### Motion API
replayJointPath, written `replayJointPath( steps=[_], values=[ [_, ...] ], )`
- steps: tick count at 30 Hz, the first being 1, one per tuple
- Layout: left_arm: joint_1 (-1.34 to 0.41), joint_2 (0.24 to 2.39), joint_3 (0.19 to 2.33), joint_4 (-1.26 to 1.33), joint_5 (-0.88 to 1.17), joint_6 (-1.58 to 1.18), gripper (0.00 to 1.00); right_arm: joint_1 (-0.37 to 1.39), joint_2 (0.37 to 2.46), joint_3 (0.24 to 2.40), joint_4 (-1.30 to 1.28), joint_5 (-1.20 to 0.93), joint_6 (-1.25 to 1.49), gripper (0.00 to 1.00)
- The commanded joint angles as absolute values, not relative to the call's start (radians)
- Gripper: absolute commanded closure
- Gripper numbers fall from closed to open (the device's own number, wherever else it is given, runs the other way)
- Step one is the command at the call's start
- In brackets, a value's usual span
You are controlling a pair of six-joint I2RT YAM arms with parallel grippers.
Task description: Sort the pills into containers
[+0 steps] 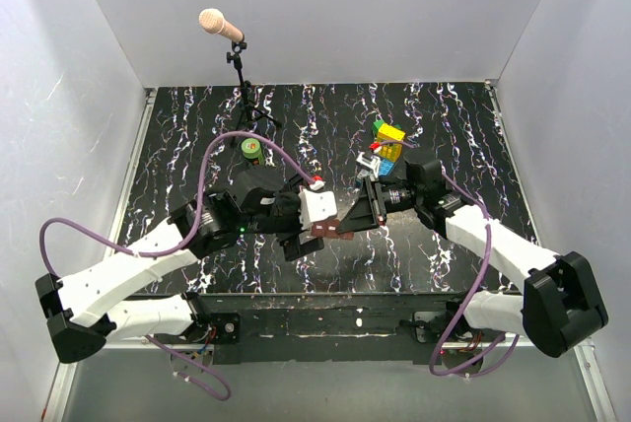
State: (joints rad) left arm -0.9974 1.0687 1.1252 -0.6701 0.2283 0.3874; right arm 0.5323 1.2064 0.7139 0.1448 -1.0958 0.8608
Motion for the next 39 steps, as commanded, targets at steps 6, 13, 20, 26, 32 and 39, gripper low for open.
replayJointPath(
  steps=[6, 13, 20, 26, 32, 39],
  values=[
    [-1.002, 1.092, 1.101, -0.644, 0.153, 0.502, 0.11, 0.531, 1.224, 0.769, 0.15, -1.131, 0.864, 0.99],
    [-1.002, 1.121, 1.106, -0.629, 0.198, 0.503, 0.27, 0.531, 1.227, 0.77, 0.156, -1.131, 0.87, 0.99],
    [-1.002, 1.147, 1.114, -0.624, 0.206, 0.496, 0.39, 0.531, 1.227, 0.765, 0.155, -1.131, 0.871, 0.99],
    [-1.002, 1.149, 1.129, -0.646, 0.198, 0.46, 0.44, 0.531, 1.232, 0.758, 0.153, -1.126, 0.867, 0.99],
    [-1.002, 1.134, 1.137, -0.653, 0.206, 0.446, 0.48, 0.531, 1.243, 0.75, 0.155, -1.124, 0.862, 0.99],
    [-1.002, 1.15, 1.158, -0.689, 0.229, 0.443, 0.63, 0.531, 1.253, 0.742, 0.155, -1.123, 0.857, 0.99]
  ],
)
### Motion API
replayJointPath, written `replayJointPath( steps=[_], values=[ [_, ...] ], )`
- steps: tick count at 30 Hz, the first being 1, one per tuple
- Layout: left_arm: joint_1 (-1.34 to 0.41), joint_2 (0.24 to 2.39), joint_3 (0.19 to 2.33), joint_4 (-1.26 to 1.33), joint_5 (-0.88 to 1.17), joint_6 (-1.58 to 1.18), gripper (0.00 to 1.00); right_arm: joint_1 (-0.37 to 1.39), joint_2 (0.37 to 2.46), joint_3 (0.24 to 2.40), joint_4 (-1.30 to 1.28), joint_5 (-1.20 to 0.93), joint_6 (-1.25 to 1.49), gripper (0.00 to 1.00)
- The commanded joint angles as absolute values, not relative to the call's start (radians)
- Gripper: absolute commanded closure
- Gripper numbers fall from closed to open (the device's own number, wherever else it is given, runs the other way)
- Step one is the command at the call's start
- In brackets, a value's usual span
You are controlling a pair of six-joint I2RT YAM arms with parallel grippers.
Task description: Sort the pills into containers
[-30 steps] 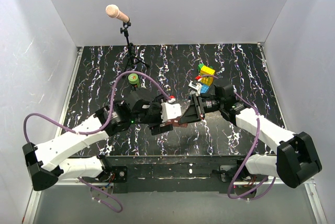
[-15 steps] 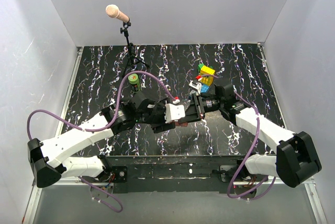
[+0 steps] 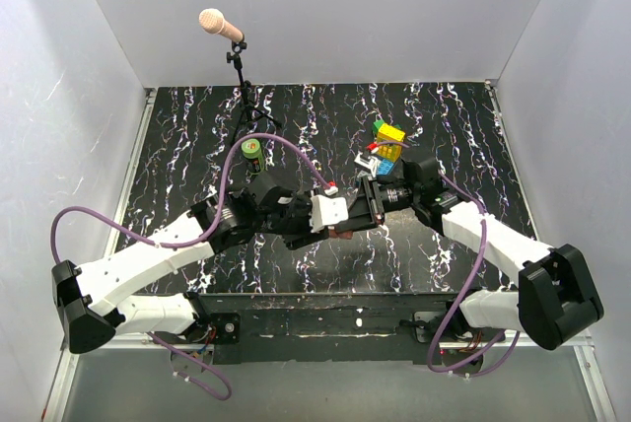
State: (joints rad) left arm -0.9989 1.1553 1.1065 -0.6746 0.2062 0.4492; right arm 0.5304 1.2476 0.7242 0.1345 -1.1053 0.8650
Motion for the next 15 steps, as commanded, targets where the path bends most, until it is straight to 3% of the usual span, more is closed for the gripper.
replayJointPath(
  steps=[1, 5, 9, 15],
  values=[
    [-1.002, 1.155, 1.164, -0.692, 0.236, 0.442, 0.62, 0.532, 1.255, 0.742, 0.153, -1.12, 0.856, 0.99],
    [-1.002, 1.167, 1.183, -0.713, 0.268, 0.443, 0.66, 0.531, 1.256, 0.744, 0.135, -1.112, 0.839, 0.99],
    [-1.002, 1.169, 1.212, -0.735, 0.29, 0.431, 0.76, 0.531, 1.253, 0.752, 0.091, -1.1, 0.802, 0.99],
    [-1.002, 1.17, 1.255, -0.776, 0.337, 0.396, 0.77, 0.531, 1.261, 0.752, 0.077, -1.095, 0.785, 0.99]
  ],
)
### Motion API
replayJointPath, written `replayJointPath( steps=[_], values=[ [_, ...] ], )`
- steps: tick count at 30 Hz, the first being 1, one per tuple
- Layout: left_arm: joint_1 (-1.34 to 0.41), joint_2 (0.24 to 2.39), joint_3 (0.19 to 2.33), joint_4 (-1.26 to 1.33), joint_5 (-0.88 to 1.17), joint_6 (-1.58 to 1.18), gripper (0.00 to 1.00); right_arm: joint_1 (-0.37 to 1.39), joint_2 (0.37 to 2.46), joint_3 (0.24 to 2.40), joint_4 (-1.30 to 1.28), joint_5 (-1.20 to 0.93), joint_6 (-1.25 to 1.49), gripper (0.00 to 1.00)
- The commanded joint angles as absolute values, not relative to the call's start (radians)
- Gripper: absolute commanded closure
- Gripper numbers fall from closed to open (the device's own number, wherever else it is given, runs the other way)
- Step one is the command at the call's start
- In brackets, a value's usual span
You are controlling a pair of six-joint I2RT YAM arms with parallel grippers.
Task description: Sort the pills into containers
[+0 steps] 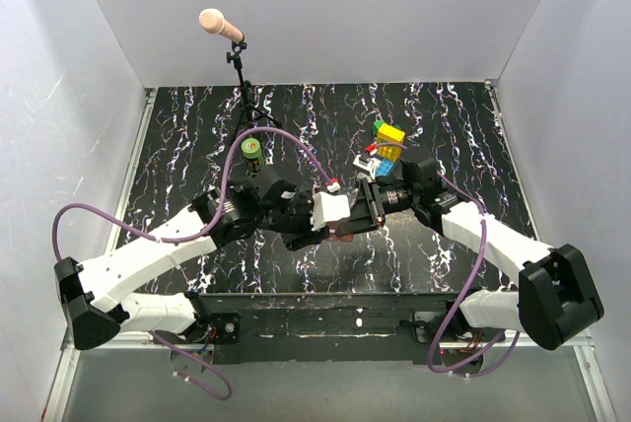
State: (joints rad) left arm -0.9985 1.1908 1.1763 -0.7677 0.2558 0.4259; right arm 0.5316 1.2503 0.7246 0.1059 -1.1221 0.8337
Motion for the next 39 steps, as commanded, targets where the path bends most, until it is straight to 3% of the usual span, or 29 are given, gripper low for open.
replayJointPath(
  steps=[1, 15, 18, 21, 24, 39],
  values=[
    [-1.002, 1.172, 1.258, -0.782, 0.341, 0.391, 0.77, 0.531, 1.261, 0.752, 0.075, -1.094, 0.782, 0.99],
    [-1.002, 1.209, 1.325, -0.856, 0.403, 0.341, 0.66, 0.531, 1.256, 0.767, 0.009, -1.072, 0.73, 0.99],
    [-1.002, 1.223, 1.345, -0.871, 0.407, 0.333, 0.5, 0.531, 1.258, 0.765, 0.009, -1.071, 0.73, 0.99],
    [-1.002, 1.22, 1.342, -0.862, 0.394, 0.327, 0.24, 0.532, 1.256, 0.764, 0.012, -1.071, 0.732, 0.99],
    [-1.002, 1.206, 1.332, -0.836, 0.356, 0.322, 0.15, 0.531, 1.256, 0.762, 0.017, -1.072, 0.733, 0.99],
    [-1.002, 1.143, 1.204, -0.759, 0.173, 0.442, 0.11, 0.531, 1.262, 0.773, 0.044, -1.092, 0.773, 0.99]
  ],
)
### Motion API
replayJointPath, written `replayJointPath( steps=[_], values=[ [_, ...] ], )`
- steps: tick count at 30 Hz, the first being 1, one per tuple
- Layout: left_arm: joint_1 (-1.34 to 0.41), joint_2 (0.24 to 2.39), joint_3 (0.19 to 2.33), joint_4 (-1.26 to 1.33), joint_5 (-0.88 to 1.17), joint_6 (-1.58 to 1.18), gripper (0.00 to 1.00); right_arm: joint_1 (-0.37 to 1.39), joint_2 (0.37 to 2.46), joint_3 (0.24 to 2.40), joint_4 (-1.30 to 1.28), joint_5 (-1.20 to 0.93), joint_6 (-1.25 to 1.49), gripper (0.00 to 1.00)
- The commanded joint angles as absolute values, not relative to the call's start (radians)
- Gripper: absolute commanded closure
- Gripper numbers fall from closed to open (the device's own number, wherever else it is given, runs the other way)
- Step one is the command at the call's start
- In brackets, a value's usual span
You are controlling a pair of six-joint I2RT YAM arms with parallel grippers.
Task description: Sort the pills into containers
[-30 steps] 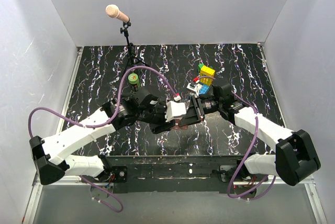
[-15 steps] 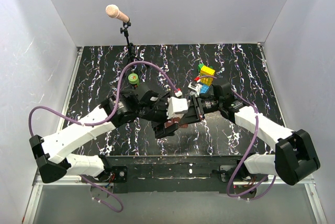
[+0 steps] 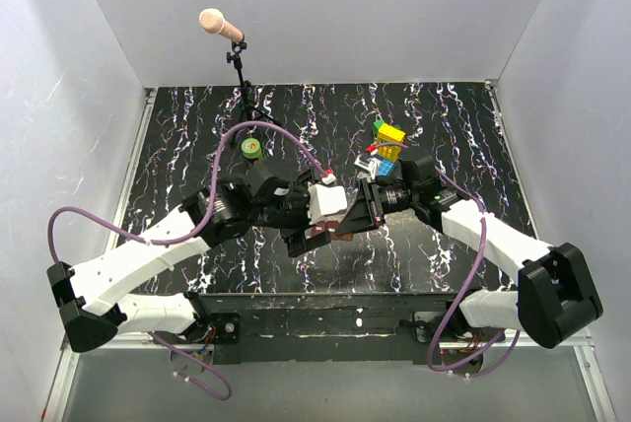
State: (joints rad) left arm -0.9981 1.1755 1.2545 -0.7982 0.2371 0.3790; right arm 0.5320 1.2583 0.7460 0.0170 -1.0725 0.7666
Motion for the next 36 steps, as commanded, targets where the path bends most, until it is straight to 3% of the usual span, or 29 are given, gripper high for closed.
replayJointPath(
  steps=[1, 21, 26, 32, 36],
  values=[
    [-1.002, 1.141, 1.195, -0.753, 0.166, 0.452, 0.1, 0.531, 1.264, 0.775, 0.044, -1.092, 0.775, 0.99],
    [-1.003, 1.155, 1.163, -0.675, 0.04, 0.488, 0.15, 0.531, 1.278, 0.775, 0.044, -1.097, 0.778, 0.99],
    [-1.003, 1.135, 1.17, -0.643, 0.015, 0.477, 0.2, 0.531, 1.278, 0.772, 0.044, -1.098, 0.776, 0.99],
    [-1.003, 1.138, 1.192, -0.612, -0.058, 0.463, 0.34, 0.531, 1.273, 0.764, 0.048, -1.098, 0.775, 0.99],
    [-1.003, 1.146, 1.2, -0.591, -0.083, 0.456, 0.35, 0.531, 1.267, 0.759, 0.049, -1.098, 0.776, 0.99]
  ],
)
